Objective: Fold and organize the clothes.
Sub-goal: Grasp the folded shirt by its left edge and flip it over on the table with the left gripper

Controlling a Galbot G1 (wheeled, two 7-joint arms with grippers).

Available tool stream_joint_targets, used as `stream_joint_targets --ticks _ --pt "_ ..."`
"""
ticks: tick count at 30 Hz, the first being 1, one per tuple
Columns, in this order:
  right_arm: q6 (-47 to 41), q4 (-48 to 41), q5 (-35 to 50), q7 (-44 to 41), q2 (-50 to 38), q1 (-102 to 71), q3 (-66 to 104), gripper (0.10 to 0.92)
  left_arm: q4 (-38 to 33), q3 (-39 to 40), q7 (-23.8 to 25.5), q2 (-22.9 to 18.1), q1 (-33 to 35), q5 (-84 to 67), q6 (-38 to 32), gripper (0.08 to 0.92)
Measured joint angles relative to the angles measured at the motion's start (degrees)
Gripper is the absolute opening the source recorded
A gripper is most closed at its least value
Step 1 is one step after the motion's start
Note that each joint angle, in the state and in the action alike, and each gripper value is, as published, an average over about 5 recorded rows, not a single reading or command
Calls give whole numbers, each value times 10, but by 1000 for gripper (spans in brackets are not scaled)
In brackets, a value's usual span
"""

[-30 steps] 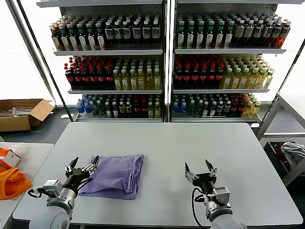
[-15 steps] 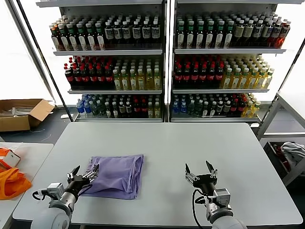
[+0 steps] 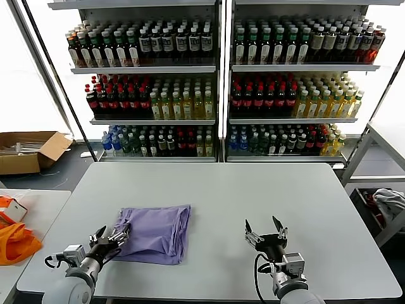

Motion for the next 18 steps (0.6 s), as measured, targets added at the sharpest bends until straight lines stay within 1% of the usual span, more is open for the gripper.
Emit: stream_joint_targets --ticks 4,7,18 --pt "-1 2 0 0 0 1 0 823 2 3 1 -2 0 -5 2 820" --pt "-1 4 0 0 -1 1 0 823 2 7 1 -6 2 -6 3 778" --pt "-1 7 0 0 1 -2 1 823 1 18 4 -15 0 -9 3 463"
